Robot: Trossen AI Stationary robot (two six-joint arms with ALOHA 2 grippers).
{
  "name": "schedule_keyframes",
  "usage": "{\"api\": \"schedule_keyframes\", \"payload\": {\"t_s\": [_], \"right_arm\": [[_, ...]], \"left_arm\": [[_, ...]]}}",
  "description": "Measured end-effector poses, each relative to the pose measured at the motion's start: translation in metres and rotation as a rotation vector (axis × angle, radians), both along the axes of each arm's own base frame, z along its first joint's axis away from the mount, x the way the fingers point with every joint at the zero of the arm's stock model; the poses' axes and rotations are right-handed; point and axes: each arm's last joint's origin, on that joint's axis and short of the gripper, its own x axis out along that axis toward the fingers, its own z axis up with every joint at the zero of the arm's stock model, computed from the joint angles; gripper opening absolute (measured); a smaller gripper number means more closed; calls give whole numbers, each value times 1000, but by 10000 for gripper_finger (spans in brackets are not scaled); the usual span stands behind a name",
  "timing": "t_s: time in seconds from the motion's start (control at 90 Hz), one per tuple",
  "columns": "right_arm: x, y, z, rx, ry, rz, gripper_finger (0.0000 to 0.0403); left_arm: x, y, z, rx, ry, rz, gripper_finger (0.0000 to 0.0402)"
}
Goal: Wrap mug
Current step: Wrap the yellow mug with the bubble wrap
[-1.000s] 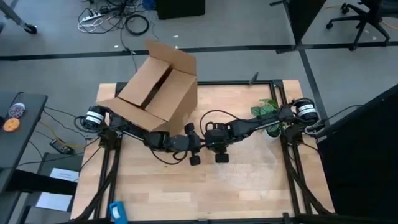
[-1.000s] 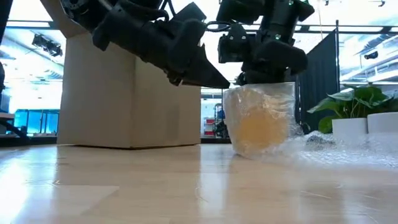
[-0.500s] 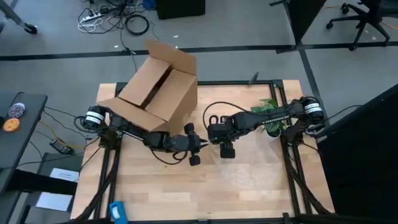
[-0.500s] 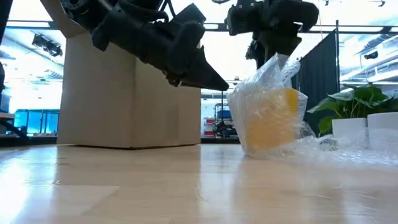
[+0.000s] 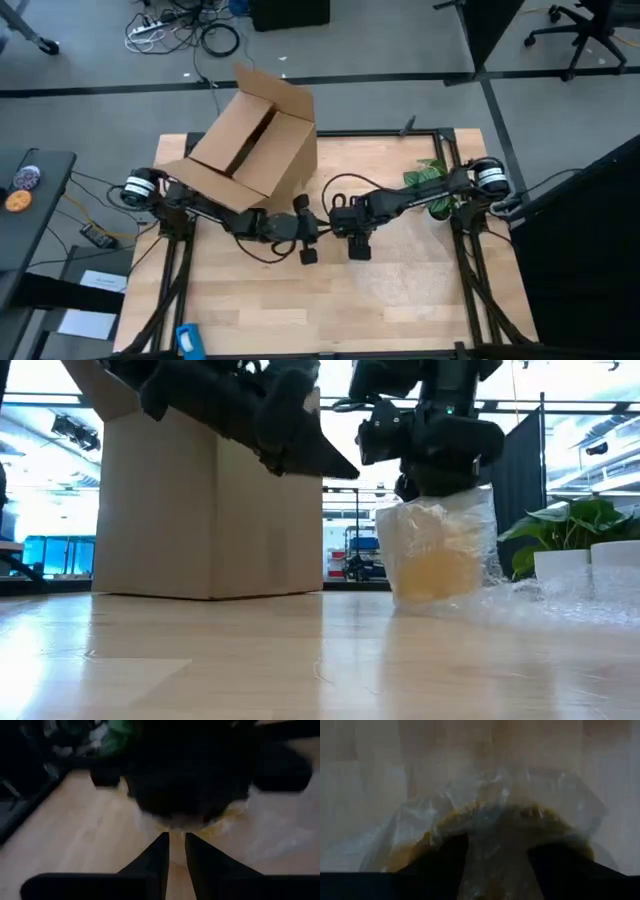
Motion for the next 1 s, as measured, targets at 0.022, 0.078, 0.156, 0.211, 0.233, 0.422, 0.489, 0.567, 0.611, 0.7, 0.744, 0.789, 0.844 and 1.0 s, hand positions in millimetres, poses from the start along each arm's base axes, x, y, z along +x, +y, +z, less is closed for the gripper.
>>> {"api": "schedule_keyframes", "payload": {"t_s": [0.022, 0.078, 0.156, 0.211, 0.233, 0.422, 0.489, 0.567, 0.611, 0.7, 0.744, 0.789, 0.844, 1.0], "right_arm": [[0, 0, 0, 2, -1, 6, 189], [1, 0, -1, 4, -12, 25, 186], [3, 0, 0, 10, -44, 55, 181], [4, 1, 0, 10, -53, 70, 177], [4, 1, 1, 11, -53, 74, 176], [1, 2, 1, 19, -38, 109, 172], [1, 6, 2, 19, -40, 144, 173], [3, 11, 2, 26, -63, 188, 175], [4, 15, 3, 34, -87, 220, 176], [7, 22, 4, 43, -132, 281, 177], [9, 24, 4, 45, -157, 308, 177], [11, 25, 5, 47, -177, 336, 177], [13, 27, 6, 61, -206, 373, 176], [21, 34, 9, 95, -314, 501, 177]], "left_arm": [[1, 1, 0, -3, 1, -15, 48], [3, 3, -1, -12, 13, -55, 48], [7, 5, -9, 1, 43, -116, 48], [10, 6, -14, 51, 67, -140, 48], [11, 6, -15, 78, 73, -151, 48], [21, 7, -25, 301, 123, -255, 48], [25, 7, -28, 388, 126, -293, 51], [27, 5, -28, 474, 112, -327, 58], [27, 3, -27, 502, 104, -339, 64], [24, -2, -23, 508, 111, -321, 79], [20, -7, -18, 512, 113, -315, 87], [16, -13, -13, 518, 119, -306, 95], [11, -21, -7, 520, 121, -292, 104], [-8, -43, 3, 459, 166, -301, 120]]}}
